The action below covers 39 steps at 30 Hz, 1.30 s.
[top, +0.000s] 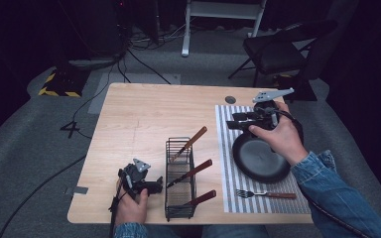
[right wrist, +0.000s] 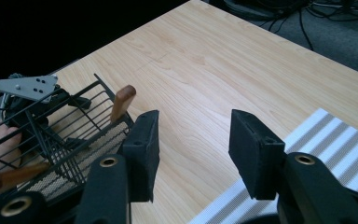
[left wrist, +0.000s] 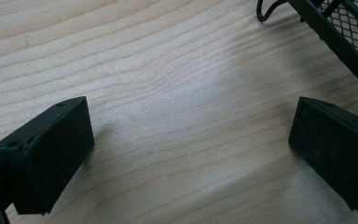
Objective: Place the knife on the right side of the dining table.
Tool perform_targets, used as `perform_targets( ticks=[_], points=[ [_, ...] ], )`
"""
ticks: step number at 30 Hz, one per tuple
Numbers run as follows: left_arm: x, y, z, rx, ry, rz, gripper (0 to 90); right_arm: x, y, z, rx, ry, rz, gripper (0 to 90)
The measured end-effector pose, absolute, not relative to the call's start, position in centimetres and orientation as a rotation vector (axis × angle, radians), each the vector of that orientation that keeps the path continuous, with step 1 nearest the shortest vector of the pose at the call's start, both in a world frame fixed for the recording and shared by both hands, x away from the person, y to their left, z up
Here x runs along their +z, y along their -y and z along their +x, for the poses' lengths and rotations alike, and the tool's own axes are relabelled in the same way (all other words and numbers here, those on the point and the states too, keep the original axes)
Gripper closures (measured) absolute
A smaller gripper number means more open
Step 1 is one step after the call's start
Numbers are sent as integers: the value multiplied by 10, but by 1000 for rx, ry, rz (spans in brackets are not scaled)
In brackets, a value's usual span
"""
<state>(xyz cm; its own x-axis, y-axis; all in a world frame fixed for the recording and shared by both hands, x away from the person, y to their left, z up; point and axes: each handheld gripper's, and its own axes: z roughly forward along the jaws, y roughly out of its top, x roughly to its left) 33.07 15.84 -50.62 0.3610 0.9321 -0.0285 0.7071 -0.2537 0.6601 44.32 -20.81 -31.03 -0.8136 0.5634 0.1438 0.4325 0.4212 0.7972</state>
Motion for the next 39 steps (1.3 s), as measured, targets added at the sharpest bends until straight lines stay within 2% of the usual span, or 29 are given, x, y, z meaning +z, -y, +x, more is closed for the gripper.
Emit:
perform_targets(
  ticks=[18, 24, 29, 34, 39],
  points=[
    [-506, -158, 331, 500, -1415, 2043, 0, -333, 145, 452, 1369, -2654, 896, 544],
    [-506, -158, 331, 500, -1416, 2043, 0, -344, 133, 457, 1333, -2717, 965, 594],
    [-506, -158, 331, 500, -1415, 2043, 0, -345, 128, 456, 1325, -2759, 974, 697],
    [-506, -158, 331, 500, -1415, 2043, 0, -340, 126, 451, 1350, -2818, 890, 746],
    [-506, -158, 331, 500, -1415, 2043, 0, -332, 120, 439, 1315, -2840, 771, 758]
  ],
)
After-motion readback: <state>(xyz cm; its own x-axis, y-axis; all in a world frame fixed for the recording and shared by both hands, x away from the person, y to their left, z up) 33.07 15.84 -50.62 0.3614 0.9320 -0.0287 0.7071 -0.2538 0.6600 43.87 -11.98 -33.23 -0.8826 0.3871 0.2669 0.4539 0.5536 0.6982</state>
